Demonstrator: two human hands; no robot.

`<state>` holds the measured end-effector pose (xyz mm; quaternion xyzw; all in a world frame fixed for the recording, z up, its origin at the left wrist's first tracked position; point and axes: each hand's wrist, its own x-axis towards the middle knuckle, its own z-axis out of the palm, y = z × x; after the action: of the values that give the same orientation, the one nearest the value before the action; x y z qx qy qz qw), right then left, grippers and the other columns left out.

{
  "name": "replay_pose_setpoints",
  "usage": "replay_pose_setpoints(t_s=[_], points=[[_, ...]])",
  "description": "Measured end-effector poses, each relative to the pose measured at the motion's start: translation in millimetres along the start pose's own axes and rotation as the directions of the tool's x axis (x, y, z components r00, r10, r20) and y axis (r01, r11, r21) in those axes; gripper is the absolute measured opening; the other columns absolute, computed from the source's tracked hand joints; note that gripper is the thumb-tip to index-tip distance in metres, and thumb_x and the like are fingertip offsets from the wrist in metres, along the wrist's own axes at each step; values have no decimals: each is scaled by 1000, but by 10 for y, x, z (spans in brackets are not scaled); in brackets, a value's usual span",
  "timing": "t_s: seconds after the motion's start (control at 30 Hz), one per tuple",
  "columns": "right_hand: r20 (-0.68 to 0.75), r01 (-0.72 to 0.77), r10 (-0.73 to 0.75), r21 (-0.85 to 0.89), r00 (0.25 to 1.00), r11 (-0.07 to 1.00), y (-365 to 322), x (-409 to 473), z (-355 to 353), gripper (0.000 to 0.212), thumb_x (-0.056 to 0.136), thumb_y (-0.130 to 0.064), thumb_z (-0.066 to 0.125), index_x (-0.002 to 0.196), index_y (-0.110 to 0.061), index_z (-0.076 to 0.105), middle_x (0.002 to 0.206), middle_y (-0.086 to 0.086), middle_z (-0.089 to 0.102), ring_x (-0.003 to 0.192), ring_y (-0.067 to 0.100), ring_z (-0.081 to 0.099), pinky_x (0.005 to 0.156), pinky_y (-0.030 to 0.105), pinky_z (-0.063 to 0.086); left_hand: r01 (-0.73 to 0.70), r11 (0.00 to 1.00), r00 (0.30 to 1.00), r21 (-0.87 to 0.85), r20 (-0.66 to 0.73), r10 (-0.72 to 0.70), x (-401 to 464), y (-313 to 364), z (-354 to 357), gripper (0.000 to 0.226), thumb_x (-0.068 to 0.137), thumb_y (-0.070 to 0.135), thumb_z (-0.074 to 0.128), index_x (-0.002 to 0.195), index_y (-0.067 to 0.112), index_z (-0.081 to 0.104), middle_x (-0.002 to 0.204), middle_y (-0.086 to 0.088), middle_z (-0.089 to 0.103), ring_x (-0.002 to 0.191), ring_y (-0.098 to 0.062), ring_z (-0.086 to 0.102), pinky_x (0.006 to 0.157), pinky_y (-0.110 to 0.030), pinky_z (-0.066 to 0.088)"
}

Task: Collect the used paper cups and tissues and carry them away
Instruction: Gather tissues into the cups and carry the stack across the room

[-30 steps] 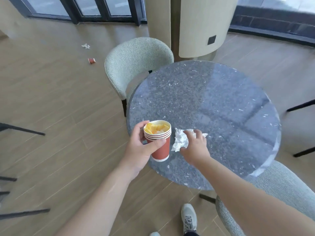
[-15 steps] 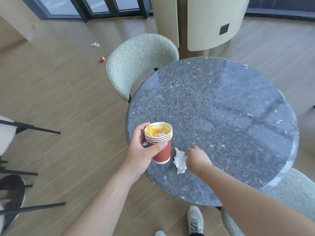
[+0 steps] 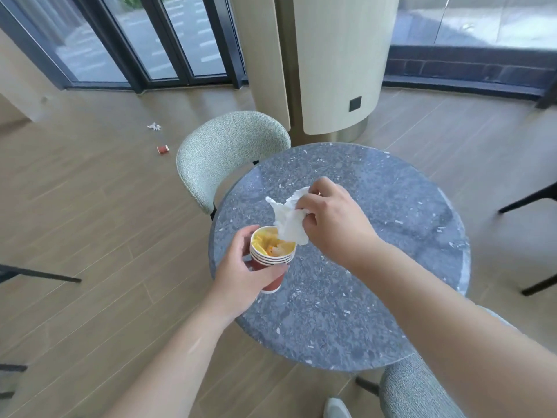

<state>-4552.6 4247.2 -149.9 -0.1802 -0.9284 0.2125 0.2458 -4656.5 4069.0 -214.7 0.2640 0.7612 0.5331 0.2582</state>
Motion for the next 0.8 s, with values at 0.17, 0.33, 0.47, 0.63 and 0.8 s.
replay_pose_setpoints(t_s=[0.17, 0.33, 0.47, 0.63, 0.8], points=[[362, 165, -145, -23, 921, 986, -706, -223, -242, 22, 84, -6, 56, 99, -8, 72, 103, 12, 56, 92, 30, 56, 77, 30, 37, -112, 994, 992, 21, 66, 110, -189, 130, -78, 69, 59, 37, 92, 119, 51, 60, 108, 14, 75, 98, -10, 73, 74, -26, 59], [514, -2, 89, -167, 853, 986, -1212, -360, -256, 16, 83, -5, 54, 89, -12, 67, 91, 5, 61, 82, 24, 58, 62, 32, 42, -224, 974, 968, 19, 122, 221, -478, 138, -262, 70, 61, 31, 91, 121, 48, 59, 105, 12, 75, 95, -14, 74, 80, -47, 64], [612, 132, 174, -421, 772, 897, -1633, -480, -182, 15, 91, -10, 48, 91, -13, 63, 68, 0, 44, 75, 25, 51, 48, 28, 28, -261, 965, 956, 21, 144, 255, -801, 60, -416, 63, 54, 37, 89, 108, 54, 60, 94, 20, 75, 77, 1, 72, 64, -15, 55], [620, 22, 275, -427, 735, 904, -1994, -708, -49, 23, 93, -16, 43, 99, -8, 64, 75, 3, 51, 74, 26, 50, 49, 29, 30, -191, 979, 962, -72, 185, 201, -1106, -111, -583, 56, 51, 36, 88, 99, 52, 63, 90, 15, 76, 78, -9, 75, 72, -28, 61], [436, -306, 363, -197, 823, 931, -2014, -1058, -156, 30, 85, -16, 49, 108, -29, 63, 86, -9, 60, 73, 14, 55, 56, 25, 42, -193, 972, 933, -131, 283, 223, -1267, -124, -670, 64, 54, 38, 90, 110, 53, 62, 105, 16, 76, 95, -6, 73, 83, -31, 60]])
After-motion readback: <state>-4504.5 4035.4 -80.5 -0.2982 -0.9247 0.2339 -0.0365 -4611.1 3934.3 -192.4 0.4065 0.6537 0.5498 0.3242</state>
